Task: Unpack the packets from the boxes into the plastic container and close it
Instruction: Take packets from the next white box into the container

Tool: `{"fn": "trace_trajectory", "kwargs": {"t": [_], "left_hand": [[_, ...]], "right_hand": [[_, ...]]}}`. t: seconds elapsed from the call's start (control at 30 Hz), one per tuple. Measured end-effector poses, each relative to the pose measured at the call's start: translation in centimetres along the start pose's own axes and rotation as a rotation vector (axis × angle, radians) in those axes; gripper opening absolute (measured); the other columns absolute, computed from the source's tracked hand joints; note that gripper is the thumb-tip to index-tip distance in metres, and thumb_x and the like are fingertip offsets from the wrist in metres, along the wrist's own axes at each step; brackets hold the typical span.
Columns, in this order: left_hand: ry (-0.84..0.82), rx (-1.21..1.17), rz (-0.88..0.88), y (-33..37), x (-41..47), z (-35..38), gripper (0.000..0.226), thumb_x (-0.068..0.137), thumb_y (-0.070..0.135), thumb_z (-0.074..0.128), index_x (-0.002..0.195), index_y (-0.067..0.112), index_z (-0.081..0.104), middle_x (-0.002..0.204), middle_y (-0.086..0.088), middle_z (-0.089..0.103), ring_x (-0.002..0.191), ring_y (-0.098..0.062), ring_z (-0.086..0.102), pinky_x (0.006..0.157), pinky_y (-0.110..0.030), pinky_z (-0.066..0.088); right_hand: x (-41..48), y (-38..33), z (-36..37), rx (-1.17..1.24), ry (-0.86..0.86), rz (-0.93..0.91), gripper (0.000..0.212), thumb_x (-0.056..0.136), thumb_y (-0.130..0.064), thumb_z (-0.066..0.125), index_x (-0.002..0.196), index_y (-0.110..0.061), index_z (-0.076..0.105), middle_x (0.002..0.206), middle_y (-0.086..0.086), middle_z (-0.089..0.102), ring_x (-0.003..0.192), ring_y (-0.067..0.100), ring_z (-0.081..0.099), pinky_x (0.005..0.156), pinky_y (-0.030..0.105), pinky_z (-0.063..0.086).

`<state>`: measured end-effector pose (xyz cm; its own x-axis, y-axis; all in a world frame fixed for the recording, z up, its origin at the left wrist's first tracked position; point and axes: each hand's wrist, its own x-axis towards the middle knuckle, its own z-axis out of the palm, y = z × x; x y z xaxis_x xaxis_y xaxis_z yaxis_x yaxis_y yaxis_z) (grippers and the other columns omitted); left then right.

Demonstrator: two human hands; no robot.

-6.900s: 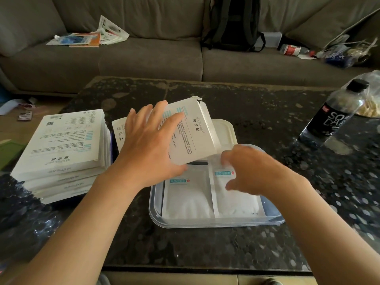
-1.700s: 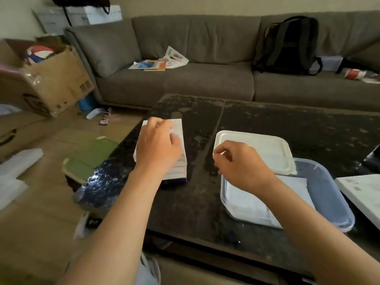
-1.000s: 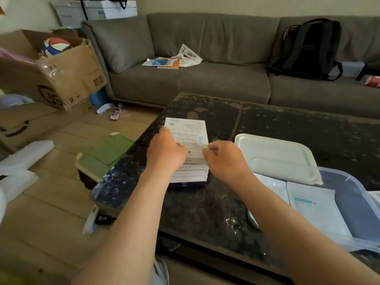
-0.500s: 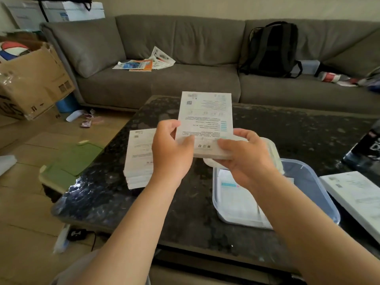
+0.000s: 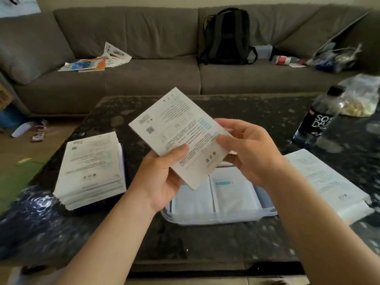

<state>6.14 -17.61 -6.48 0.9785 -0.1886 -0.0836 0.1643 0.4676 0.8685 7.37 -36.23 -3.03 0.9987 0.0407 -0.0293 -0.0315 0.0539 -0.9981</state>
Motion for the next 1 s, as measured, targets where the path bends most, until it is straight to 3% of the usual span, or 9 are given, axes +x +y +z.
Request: {"fn": "trace_trajectory", "kwargs": {"t": [0.07,0.17,0.3,0.43,0.6,0.67,0.73,0.87,1.0], "left_hand": [[0.004,-0.029,0.024,-0.5,0.3,0.2,0.049,0.086,0.013,0.068,0.131,0.033,0.065,0.124,-0.006,0.075,0.114,-0.025,0.073,0.081,-0.042,0.064],[0.022,-0.007,0.057,-1.1,0.8,0.3,0.052,0.085,0.013,0.069,0.133,0.033,0.064,0.126,-0.005,0.074,0.116,-0.025,0.072,0.082,-0.042,0.064],[0.044,0.022,0.091,-1.8,1.2,0.3,0.057,0.083,0.009,0.070,0.135,0.029,0.064,0.130,-0.004,0.073,0.119,-0.026,0.071,0.085,-0.044,0.063],[0.074,0.053,0.102,-2.1,1.3,-0.5,0.059,0.082,0.010,0.073,0.136,0.031,0.063,0.129,-0.003,0.073,0.118,-0.027,0.071,0.086,-0.047,0.062],[0.128,0.068,0.127,-2.3,1.5,-0.5,0.056,0.079,0.013,0.075,0.130,0.033,0.066,0.127,-0.001,0.074,0.118,-0.025,0.071,0.088,-0.049,0.062],[0.157,0.069,0.153,-2.4,1.6,-0.5,0.055,0.079,0.013,0.076,0.128,0.035,0.067,0.128,0.000,0.073,0.120,-0.025,0.070,0.092,-0.056,0.060],[0.196,0.069,0.173,-2.4,1.7,-0.4,0.055,0.078,0.014,0.077,0.127,0.036,0.067,0.127,0.001,0.073,0.120,-0.024,0.070,0.095,-0.058,0.059],[0.222,0.067,0.197,-2.6,1.6,-0.2,0.045,0.084,0.007,0.074,0.117,0.038,0.069,0.122,0.002,0.076,0.115,-0.022,0.072,0.095,-0.055,0.060],[0.235,0.059,0.193,-2.7,1.5,-0.3,0.047,0.077,0.013,0.077,0.110,0.046,0.072,0.120,0.002,0.076,0.115,-0.022,0.073,0.093,-0.054,0.061]], "right_hand": [[0.0,0.5,0.0,-0.190,0.075,-0.071,0.022,0.094,-0.024,0.069,0.115,-0.029,0.067,0.092,-0.012,0.074,0.085,0.002,0.072,0.063,0.027,0.062],[0.0,1.6,0.6,-0.295,0.094,-0.088,0.042,0.087,-0.035,0.076,0.122,-0.032,0.053,0.105,-0.014,0.065,0.084,0.010,0.070,0.058,0.020,0.059],[0.6,2.8,0.9,-0.326,0.133,-0.097,0.050,0.083,-0.035,0.081,0.119,-0.034,0.047,0.122,-0.006,0.057,0.095,0.013,0.067,0.056,0.017,0.057],[1.1,3.1,0.5,-0.314,0.075,-0.051,0.044,0.087,-0.024,0.077,0.119,-0.032,0.049,0.123,-0.002,0.057,0.097,0.018,0.068,0.059,0.024,0.061],[1.5,3.5,1.0,-0.367,0.129,-0.056,0.051,0.088,-0.024,0.076,0.124,-0.037,0.043,0.128,-0.005,0.050,0.103,0.015,0.062,0.059,0.018,0.057],[1.3,3.5,1.3,-0.552,0.250,-0.100,0.054,0.083,-0.035,0.079,0.121,-0.035,0.041,0.123,-0.009,0.045,0.103,0.011,0.054,0.061,0.014,0.050],[0.9,3.3,1.8,-0.732,0.316,-0.153,0.040,0.084,-0.045,0.076,0.107,-0.029,0.047,0.112,-0.012,0.047,0.091,0.010,0.054,0.056,0.010,0.044],[1.0,3.3,2.7,-0.683,0.191,-0.104,0.023,0.096,-0.042,0.062,0.082,-0.025,0.056,0.085,-0.018,0.061,0.062,0.010,0.062,0.042,0.008,0.042],[1.6,3.5,3.2,-0.633,0.168,-0.043,0.028,0.099,-0.034,0.060,0.077,-0.018,0.064,0.081,-0.008,0.069,0.059,0.015,0.065,0.046,0.012,0.045]]}}
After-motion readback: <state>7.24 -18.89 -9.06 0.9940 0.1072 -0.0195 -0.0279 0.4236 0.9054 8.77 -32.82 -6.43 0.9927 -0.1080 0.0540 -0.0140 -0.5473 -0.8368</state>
